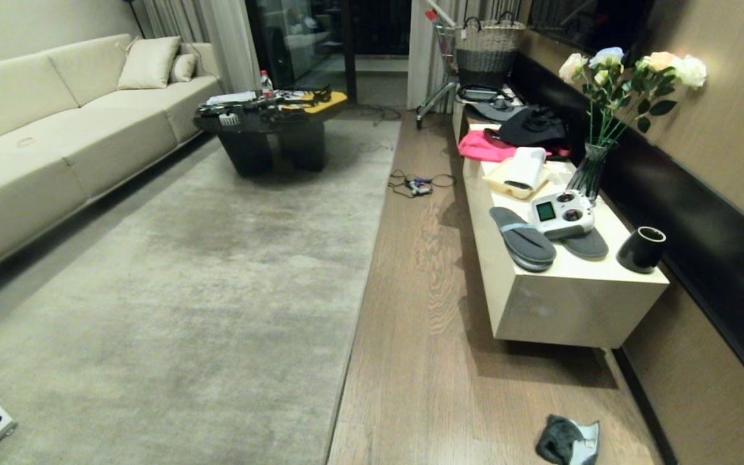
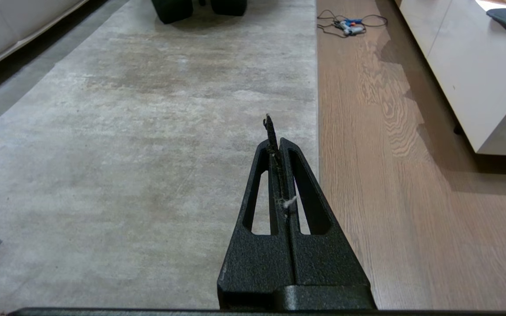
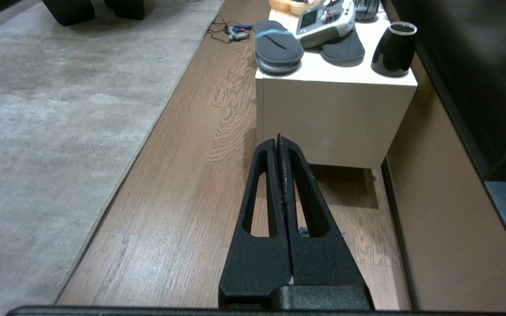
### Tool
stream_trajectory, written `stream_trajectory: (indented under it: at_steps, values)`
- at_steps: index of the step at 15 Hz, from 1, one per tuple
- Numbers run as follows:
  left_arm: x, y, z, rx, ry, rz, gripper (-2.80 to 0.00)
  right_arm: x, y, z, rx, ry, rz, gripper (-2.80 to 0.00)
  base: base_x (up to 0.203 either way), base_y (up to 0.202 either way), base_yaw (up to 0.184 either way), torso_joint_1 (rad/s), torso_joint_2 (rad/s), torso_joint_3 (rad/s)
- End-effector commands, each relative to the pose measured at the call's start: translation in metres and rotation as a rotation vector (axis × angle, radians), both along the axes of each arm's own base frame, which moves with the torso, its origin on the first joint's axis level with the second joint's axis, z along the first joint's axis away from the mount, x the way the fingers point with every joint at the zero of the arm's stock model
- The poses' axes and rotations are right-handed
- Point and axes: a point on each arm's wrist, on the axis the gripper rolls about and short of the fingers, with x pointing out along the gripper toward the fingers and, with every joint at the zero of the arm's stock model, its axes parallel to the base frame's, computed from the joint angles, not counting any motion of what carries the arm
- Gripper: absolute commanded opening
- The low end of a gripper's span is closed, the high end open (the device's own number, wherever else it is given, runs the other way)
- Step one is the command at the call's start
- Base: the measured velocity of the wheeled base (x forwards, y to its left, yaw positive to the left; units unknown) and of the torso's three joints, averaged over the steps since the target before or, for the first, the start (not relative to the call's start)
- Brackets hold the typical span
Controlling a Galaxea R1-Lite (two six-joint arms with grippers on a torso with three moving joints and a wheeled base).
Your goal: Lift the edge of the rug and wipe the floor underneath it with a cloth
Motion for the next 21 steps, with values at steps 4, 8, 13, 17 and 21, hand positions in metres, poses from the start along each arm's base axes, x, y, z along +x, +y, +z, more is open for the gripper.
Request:
stream_trajectory:
  at_steps: [4,8,13,17,21]
  values:
    - [0.0001,0.0,0.0001,0.0,0.001,0.0,-2.8,0.0001,0.0,0.0004,-0.001,-0.003,0.001,-2.8,0.0,0.0,0.0,-0.006,-0.35,-0.356]
    - [0.0001,0.0,0.0,0.0,0.002,0.0,-2.8,0.0001,0.0,0.0004,-0.001,-0.003,0.001,-2.8,0.0,0.0,0.0,0.027,-0.43,-0.395]
    - [0.0001,0.0,0.0001,0.0,0.001,0.0,-2.8,0.0001,0.0,0.0006,-0.007,-0.004,0.001,-2.8,0.0,0.0,0.0,0.101,-0.47,-0.378]
    - [0.0001,0.0,0.0,0.0,0.002,0.0,-2.8,0.0,0.0,0.0005,-0.008,-0.005,0.001,-2.8,0.0,0.0,0.0,0.138,-0.5,-0.368]
    - [0.0001,0.0,0.0,0.0,0.002,0.0,-2.8,0.0,0.0,0.0005,-0.011,-0.005,0.001,-2.8,0.0,0.0,0.0,0.174,-0.53,-0.359]
